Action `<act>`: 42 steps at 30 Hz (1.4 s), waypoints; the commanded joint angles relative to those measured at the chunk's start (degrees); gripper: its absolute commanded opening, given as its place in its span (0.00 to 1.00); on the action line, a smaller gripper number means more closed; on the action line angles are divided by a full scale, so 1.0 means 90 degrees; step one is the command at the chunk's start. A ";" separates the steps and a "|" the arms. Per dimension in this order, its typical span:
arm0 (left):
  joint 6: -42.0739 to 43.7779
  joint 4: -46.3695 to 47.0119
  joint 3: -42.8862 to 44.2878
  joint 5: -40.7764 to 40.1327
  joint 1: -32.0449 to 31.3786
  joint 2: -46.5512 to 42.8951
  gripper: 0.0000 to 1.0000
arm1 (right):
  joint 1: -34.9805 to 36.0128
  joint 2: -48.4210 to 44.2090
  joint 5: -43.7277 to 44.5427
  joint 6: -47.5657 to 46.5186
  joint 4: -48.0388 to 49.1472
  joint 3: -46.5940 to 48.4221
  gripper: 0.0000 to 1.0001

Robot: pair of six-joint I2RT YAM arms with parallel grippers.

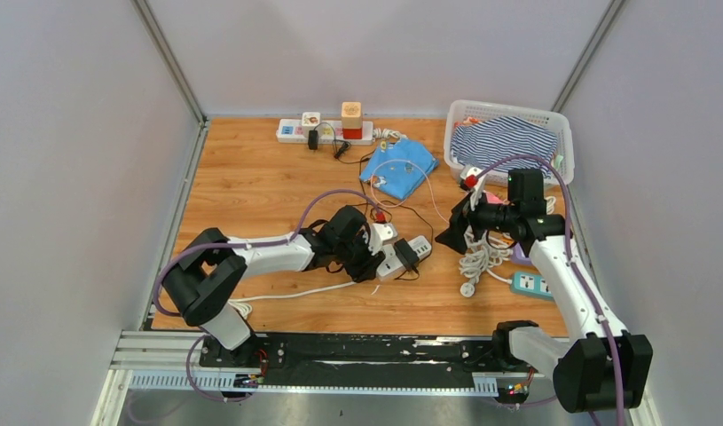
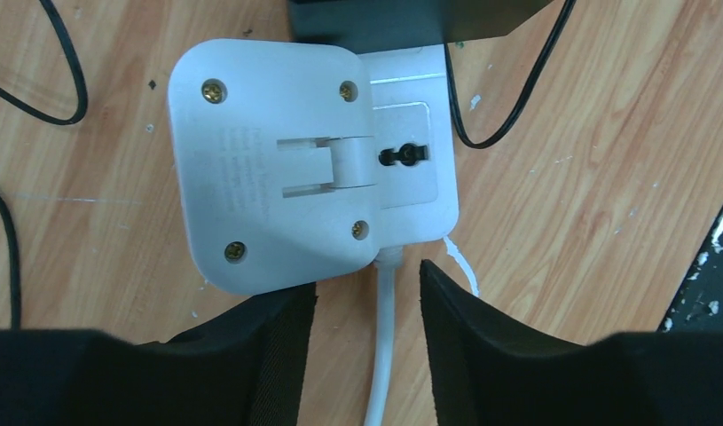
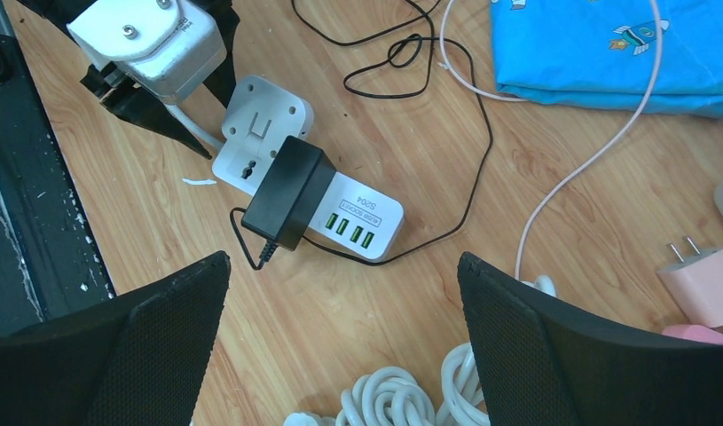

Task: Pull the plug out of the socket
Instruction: Move the socket to the center of the board.

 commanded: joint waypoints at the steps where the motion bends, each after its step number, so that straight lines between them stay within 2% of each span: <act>1: -0.0199 0.0368 -0.0129 -0.0353 -0.0061 -0.0295 0.52 | 0.0181 0.0060 -0.0241 0.0086 -0.0062 -0.0131 0.99; 11: -0.0340 0.0377 -0.0800 -0.0317 -0.0061 -0.2151 0.66 | 0.0507 0.0294 -0.0204 0.0161 0.0066 -0.0231 0.98; 15: -0.0526 0.0490 -0.1061 -0.0782 -0.0061 -0.2938 0.72 | 0.0774 0.0558 -0.0092 0.0378 0.0162 -0.0191 0.97; 16: -0.0581 0.0680 -0.1153 -0.0947 -0.0061 -0.3139 0.75 | 0.0801 0.0648 -0.0053 0.0515 0.0202 -0.0158 0.97; 17: -0.0655 0.0895 -0.1281 -0.1160 -0.0061 -0.3329 0.96 | 0.0804 0.0737 0.0015 0.0667 0.0256 -0.0120 0.97; 18: -0.0710 0.1133 -0.1409 -0.1294 -0.0061 -0.3592 0.99 | 0.0807 0.0837 0.0111 0.0826 0.0297 -0.0078 0.97; 21: -0.1064 0.1830 -0.1787 -0.1910 -0.0061 -0.4064 1.00 | 0.0808 0.1101 0.0373 0.1122 0.0382 0.0013 0.95; 24: -0.1795 0.2229 -0.2028 -0.3047 -0.0054 -0.4365 1.00 | 0.0798 0.1283 0.0567 0.1358 0.0460 0.0064 0.94; 25: -0.1859 0.2343 -0.2096 -0.3122 -0.0047 -0.4421 1.00 | 0.0798 0.1371 0.0592 0.1394 0.0478 0.0080 0.93; 30: -0.1778 0.2858 -0.2258 -0.2449 -0.0022 -0.4239 1.00 | 0.0781 0.1837 0.0782 0.1617 0.0498 0.0241 0.82; 37: -0.1986 0.3653 -0.2455 -0.1738 -0.0012 -0.3570 0.92 | 0.0773 0.2474 0.0652 0.1664 0.0336 0.0528 0.51; 41: -0.2042 0.4193 -0.2590 -0.1382 0.0137 -0.3139 0.92 | 0.0786 0.2661 0.0407 0.1673 0.0292 0.0576 0.44; 42: -0.2112 0.4348 -0.2614 -0.1211 0.0223 -0.3024 0.97 | 0.0796 0.2731 0.0302 0.1669 0.0264 0.0600 0.43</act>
